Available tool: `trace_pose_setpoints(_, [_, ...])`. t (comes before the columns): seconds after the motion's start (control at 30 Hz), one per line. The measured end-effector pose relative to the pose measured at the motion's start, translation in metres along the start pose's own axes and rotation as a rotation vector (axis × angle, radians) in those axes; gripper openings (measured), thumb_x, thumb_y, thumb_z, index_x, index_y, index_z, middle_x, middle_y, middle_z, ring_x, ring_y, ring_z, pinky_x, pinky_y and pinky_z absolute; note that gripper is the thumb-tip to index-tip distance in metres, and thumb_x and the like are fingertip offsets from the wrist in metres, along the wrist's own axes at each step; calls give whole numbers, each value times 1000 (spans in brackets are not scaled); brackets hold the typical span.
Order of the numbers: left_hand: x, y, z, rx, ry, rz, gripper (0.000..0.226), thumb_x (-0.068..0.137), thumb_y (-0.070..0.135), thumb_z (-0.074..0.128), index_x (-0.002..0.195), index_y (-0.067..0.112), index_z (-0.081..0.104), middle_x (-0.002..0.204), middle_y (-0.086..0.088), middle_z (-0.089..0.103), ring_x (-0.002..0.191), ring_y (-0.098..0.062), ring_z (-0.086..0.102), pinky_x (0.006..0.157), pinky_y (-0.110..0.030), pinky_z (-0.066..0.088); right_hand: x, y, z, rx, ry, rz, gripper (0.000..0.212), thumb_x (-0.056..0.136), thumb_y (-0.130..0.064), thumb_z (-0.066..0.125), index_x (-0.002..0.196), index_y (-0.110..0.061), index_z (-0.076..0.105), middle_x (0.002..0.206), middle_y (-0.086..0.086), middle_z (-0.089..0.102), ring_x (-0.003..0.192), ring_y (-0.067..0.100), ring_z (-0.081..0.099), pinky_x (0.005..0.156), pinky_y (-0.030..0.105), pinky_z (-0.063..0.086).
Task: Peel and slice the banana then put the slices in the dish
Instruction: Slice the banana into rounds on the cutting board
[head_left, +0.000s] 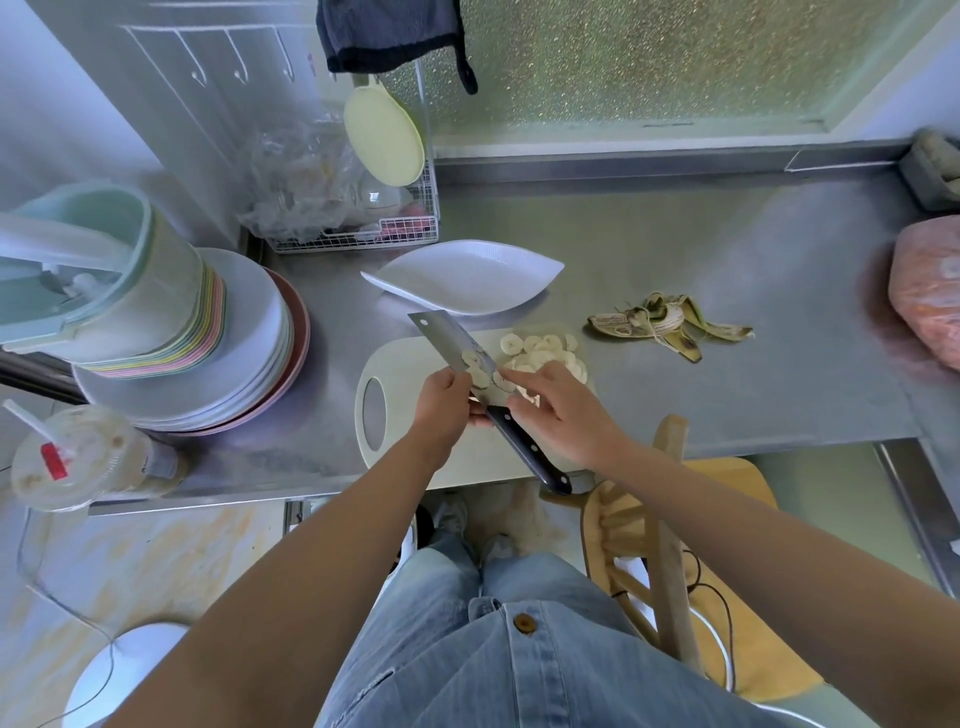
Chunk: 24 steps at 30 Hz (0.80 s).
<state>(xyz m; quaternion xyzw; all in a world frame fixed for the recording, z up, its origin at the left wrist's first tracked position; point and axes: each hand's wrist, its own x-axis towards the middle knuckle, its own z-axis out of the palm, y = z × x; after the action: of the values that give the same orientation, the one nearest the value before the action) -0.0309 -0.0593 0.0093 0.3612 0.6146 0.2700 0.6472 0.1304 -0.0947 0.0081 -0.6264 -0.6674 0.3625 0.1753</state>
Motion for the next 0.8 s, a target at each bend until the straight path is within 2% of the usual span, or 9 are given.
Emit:
trace_pose_setpoints(0.1, [1,-1,-4,9,21,0,31,96,5,32,101,-7,61,83,-14,67,66,-24,65,60,-31,58,3,4,9,-132,9,-101,52,89,-54,30,132,-35,53,125,3,41,114,20,37,101,29,28])
trace_pose_setpoints(0.2, [-2,0,-6,-5,44,-7,31,97,6,34,98,-5,62,80,-14,66,66,-25,63,59,-32,58,5,3,16,-228,-57,-5,60,89,-59,16,139,-39,43,149,5,22,135,26,17,112,40,14])
trace_pose_setpoints(0.3, [-5,0,-6,29,75,-10,28,96,7,35,85,2,60,70,-10,62,56,-20,57,47,-27,51,9,8,16,-223,-82,130,44,101,-45,25,141,-35,40,155,4,13,141,27,6,114,42,8])
trace_pose_setpoints(0.37, [-5,1,-7,39,81,-13,27,95,6,34,81,4,57,66,-8,59,54,-19,55,44,-26,49,12,10,15,-210,-79,156,46,99,-49,24,143,-37,35,157,3,7,143,30,6,115,43,7])
trace_pose_setpoints(0.43, [-5,1,-7,28,72,-23,28,95,6,33,86,1,59,67,-10,59,56,-22,56,48,-29,53,13,4,16,-168,-70,72,53,93,-59,16,143,-48,26,158,-2,2,144,28,4,115,45,6])
trace_pose_setpoints(0.53, [-4,0,-9,-9,80,-41,32,97,8,29,95,-2,60,70,-11,61,59,-23,59,58,-35,56,11,-8,18,-158,-91,-145,55,90,-67,7,140,-55,26,158,-6,1,143,25,6,114,44,7])
trace_pose_setpoints(0.63, [-2,1,-10,-55,135,-77,34,97,11,28,92,1,60,72,-12,60,63,-26,58,71,-45,56,11,-8,20,-133,-90,-175,56,87,-71,3,136,-59,28,157,-6,4,141,24,10,115,46,10])
trace_pose_setpoints(0.7, [-2,2,-11,-81,163,-99,32,98,13,30,81,7,57,68,-10,58,59,-23,56,65,-40,54,10,-6,21,-116,-115,-181,52,88,-71,5,133,-63,29,157,-7,5,143,24,8,116,48,9])
trace_pose_setpoints(0.8, [-6,4,-12,-52,188,-106,29,97,15,32,77,10,53,64,-7,54,55,-20,51,51,-29,46,11,-7,23,-117,-147,-156,51,87,-71,7,133,-64,28,158,-10,4,144,23,5,116,49,7])
